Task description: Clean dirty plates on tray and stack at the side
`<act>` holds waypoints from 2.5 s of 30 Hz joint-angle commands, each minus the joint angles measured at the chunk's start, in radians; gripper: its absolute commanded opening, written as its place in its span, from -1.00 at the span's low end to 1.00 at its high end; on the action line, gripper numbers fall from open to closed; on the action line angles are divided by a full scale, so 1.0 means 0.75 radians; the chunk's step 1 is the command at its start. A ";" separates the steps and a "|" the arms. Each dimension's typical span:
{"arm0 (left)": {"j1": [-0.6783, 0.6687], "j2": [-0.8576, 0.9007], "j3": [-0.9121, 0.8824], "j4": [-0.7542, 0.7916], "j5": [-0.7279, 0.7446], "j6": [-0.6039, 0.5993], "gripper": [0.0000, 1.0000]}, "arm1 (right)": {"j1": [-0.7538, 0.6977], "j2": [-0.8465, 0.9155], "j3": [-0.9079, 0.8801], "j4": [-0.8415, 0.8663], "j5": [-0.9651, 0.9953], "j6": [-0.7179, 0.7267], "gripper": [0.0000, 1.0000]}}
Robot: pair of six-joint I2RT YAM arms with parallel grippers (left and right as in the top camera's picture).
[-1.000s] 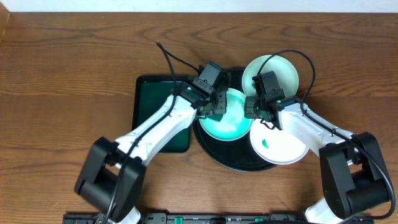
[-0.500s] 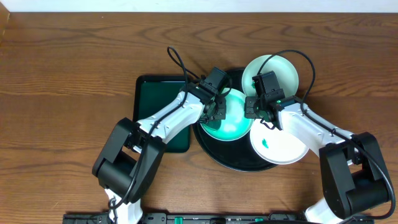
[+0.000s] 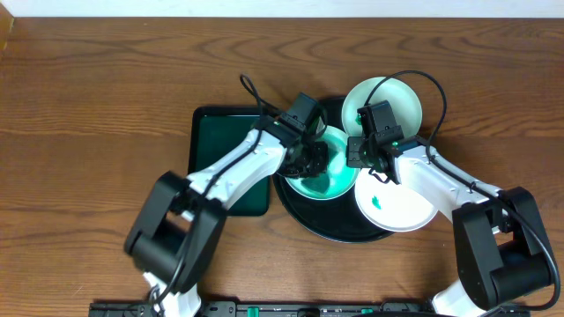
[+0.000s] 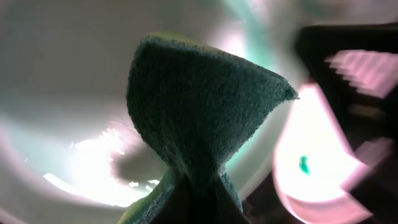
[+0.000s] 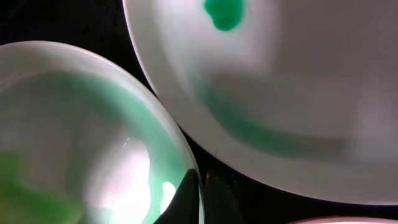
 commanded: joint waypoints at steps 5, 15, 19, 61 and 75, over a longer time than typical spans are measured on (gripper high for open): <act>0.156 -0.355 0.008 -0.174 -0.180 0.037 -0.85 | 0.007 0.012 -0.002 -0.002 -0.042 -0.003 -0.97; 0.330 -0.377 -0.045 -0.478 -0.526 0.215 -0.85 | 0.007 0.012 -0.002 -0.002 -0.042 -0.003 -0.97; 0.362 -0.351 -0.105 -0.470 -0.642 0.243 -0.85 | 0.007 0.012 -0.002 -0.002 -0.042 -0.004 -0.98; 0.676 -0.591 -0.085 -0.483 -0.725 0.156 0.29 | 0.007 0.012 -0.002 -0.002 -0.042 -0.003 -0.97; 0.971 -0.621 -0.086 -0.533 -0.725 0.157 0.40 | 0.007 0.012 -0.002 -0.002 -0.042 -0.003 -0.98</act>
